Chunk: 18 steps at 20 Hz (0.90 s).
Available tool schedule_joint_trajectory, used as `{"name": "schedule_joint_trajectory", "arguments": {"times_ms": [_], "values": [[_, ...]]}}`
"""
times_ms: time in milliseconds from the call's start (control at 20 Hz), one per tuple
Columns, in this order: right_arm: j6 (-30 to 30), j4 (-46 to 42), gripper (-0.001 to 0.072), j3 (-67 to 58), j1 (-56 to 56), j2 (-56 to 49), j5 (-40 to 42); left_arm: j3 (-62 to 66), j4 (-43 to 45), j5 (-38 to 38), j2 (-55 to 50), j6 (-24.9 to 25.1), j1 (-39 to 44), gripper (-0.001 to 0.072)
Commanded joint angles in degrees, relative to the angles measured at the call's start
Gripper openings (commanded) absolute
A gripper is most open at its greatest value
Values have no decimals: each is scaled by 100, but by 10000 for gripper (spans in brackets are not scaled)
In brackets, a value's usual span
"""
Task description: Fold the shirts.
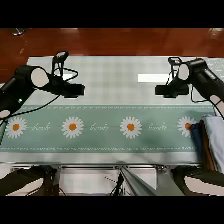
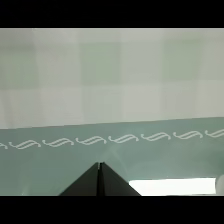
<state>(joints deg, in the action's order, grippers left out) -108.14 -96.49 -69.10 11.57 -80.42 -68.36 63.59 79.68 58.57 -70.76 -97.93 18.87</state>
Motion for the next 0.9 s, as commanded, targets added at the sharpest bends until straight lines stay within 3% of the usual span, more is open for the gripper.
{"name": "schedule_joint_trajectory", "arguments": {"times_ms": [0,850], "values": [[-179,7,27,321,20,90,448,-13,138,57,-35,-31,9,19],[-173,11,27,321,20,173,444,-13,136,42,-35,-31,13,19]]}}
